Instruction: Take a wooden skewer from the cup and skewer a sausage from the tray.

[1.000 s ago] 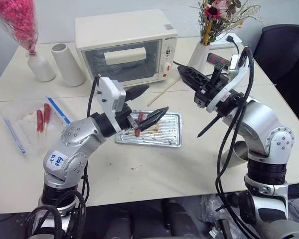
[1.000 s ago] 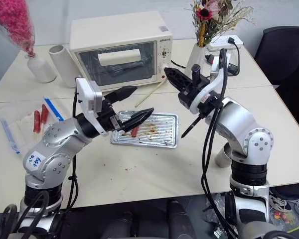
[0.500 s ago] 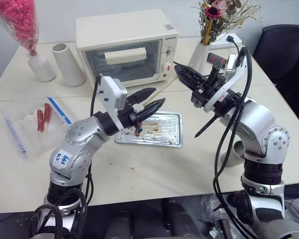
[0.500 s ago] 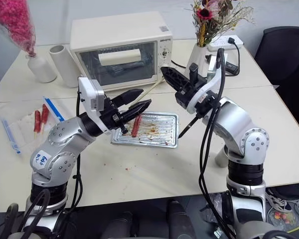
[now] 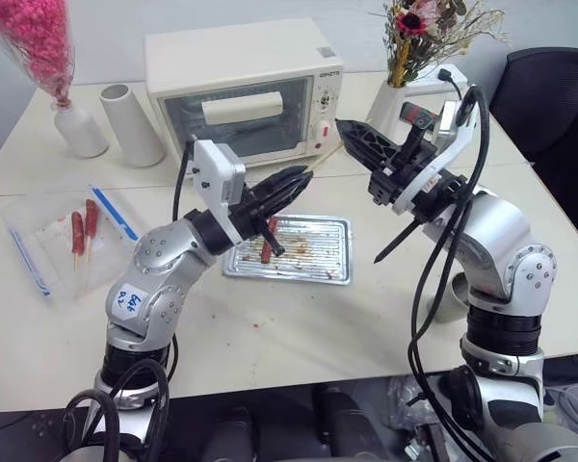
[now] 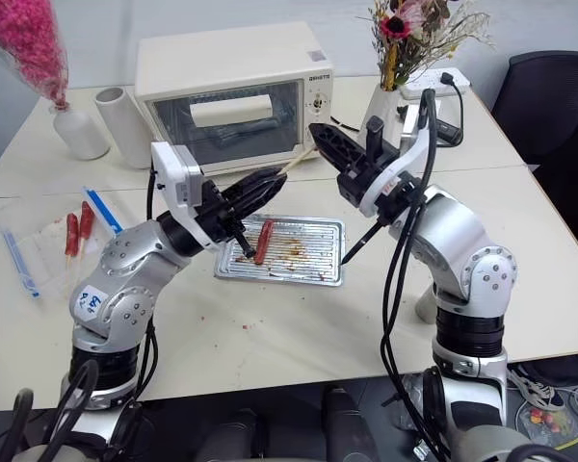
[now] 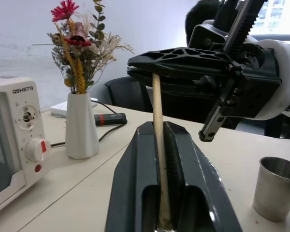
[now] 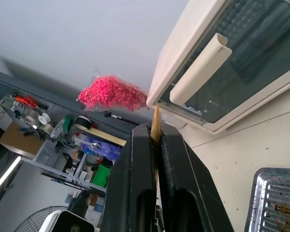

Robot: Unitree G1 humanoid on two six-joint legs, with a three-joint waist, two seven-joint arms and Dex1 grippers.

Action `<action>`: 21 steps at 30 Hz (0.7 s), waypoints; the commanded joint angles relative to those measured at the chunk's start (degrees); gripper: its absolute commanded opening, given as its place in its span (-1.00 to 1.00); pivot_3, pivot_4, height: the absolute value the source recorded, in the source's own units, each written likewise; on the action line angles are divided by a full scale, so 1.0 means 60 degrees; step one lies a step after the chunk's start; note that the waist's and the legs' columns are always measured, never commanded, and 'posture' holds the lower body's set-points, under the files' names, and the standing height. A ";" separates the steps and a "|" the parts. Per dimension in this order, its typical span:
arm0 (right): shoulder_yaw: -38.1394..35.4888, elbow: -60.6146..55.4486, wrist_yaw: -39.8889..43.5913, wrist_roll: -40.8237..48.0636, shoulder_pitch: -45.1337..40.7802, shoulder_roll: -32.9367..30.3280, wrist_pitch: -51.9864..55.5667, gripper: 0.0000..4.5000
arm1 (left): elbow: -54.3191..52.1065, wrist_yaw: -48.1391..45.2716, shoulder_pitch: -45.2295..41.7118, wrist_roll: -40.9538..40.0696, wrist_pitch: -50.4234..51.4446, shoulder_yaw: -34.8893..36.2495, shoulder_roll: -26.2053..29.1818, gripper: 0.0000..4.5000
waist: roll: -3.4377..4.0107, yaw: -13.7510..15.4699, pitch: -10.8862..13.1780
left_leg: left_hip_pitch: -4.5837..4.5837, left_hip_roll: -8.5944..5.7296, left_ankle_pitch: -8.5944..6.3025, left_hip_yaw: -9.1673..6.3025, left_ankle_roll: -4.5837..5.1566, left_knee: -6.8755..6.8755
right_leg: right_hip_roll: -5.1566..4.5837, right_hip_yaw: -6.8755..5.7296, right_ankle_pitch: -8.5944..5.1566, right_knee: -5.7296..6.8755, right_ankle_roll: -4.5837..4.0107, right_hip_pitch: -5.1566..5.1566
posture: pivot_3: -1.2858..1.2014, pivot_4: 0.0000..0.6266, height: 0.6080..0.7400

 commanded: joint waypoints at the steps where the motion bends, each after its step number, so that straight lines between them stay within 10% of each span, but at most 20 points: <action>1: -0.0260 -0.0515 0.0011 0.0220 -0.0212 0.0102 -0.0140 -1.00 | -0.0193 0.0030 -0.0156 -0.0009 -0.0135 0.0113 -0.0033 -1.00 | 0.0000 0.0000 0.0000 | 0.0000 0.0000 0.0000 0.0000 0.0000 0.0000 | 0.0000 0.0000 0.0000 0.0000 0.0000 0.0000 | 0.03 -0.52 1.00; 6: -0.0320 -0.0536 0.0071 0.0220 -0.0268 0.0137 -0.0117 -1.00 | -0.0207 0.0045 -0.0148 0.0054 -0.0047 0.0078 0.0046 -1.00 | 0.0000 0.0000 0.0000 | -0.0001 0.0000 0.0000 0.0000 0.0000 0.0000 | -0.0001 -0.0001 0.0000 -0.0001 0.0000 0.0000 | 0.03 -0.52 1.00; 19: 0.0246 0.0322 0.1230 -0.0913 -0.1251 -0.1395 0.1212 0.77 | -0.0753 -0.0044 0.0371 -0.0204 0.0412 0.1572 0.1733 -1.00 | 0.0001 -0.0064 0.0000 | 0.0002 0.0002 0.0000 -0.0002 0.0000 0.0000 | -0.0011 -0.0003 0.0000 0.0001 -0.0001 0.0000 | 0.03 -0.52 1.00; 21: 0.1155 0.0402 0.1906 -0.2457 -0.1748 -0.1845 0.1849 0.77 | -0.1125 -0.0213 0.0772 -0.0738 0.0947 0.2507 0.2509 -1.00 | 0.0001 -0.0177 0.0000 | -0.0002 0.0007 0.0000 -0.0002 0.0001 -0.0001 | -0.0016 -0.0002 0.0000 -0.0002 -0.0002 -0.0004 | 0.03 -0.52 1.00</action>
